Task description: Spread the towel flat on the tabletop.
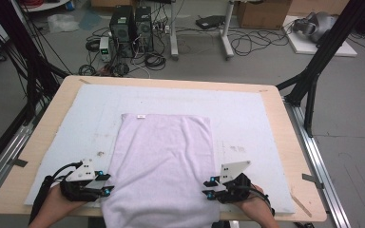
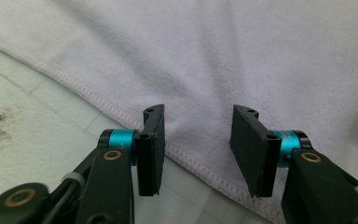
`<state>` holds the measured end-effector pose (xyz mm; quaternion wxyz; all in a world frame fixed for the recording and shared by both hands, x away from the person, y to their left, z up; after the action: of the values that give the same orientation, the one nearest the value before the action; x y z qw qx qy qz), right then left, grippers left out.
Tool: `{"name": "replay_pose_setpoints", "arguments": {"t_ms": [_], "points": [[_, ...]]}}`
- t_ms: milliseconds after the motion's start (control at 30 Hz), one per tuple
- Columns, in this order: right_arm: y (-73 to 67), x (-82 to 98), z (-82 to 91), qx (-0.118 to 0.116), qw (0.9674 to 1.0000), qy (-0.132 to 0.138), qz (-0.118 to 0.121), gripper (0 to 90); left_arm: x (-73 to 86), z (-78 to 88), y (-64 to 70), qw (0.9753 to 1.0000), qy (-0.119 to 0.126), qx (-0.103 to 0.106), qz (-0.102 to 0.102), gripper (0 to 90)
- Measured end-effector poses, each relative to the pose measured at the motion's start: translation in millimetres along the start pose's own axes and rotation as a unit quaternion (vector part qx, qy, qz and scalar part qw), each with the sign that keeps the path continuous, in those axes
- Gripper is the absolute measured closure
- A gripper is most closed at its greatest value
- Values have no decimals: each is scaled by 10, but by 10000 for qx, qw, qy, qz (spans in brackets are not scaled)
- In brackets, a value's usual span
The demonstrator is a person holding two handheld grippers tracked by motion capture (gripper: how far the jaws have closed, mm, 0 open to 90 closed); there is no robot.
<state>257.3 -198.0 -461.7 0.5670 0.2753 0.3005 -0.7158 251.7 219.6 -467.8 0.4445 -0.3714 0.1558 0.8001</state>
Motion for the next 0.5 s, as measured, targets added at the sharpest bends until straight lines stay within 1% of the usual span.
{"name": "replay_pose_setpoints", "arguments": {"t_ms": [67, 133, 233, 333, 400, 500], "points": [[75, -27, 11, 85, 9999, 101, -108, 649, -10, -1, -19, 10000, -8, 28, 38, 557], [159, -52, 24, 163, 9995, 199, -207, 621, -34, -5, -48, 10000, -14, -10, 59, 542], [269, -86, 49, 264, 9984, 326, -383, 571, -103, -33, -117, 9999, 73, -52, 138, 526], [374, -112, 76, 381, 9971, 430, -495, 522, -200, -74, -204, 9995, 164, -71, 252, 502], [443, -126, 87, 466, 9964, 436, -564, 503, -271, -105, -276, 9991, 226, -113, 326, 475], [546, -157, 97, 548, 9956, 443, -613, 453, -375, -148, -379, 9988, 292, -120, 386, 456]]}}
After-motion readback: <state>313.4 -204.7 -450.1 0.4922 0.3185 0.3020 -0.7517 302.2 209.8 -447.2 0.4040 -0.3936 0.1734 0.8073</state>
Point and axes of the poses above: each handheld gripper's, and its own axes: z roughly backward along the jaws, x roughly out of its underside, y roughly to its right, the point moved 4 cm from there along -z, roughly forward along the jaws, and after that the axes turned 6 degrees about -x, right-handed, at the moved point
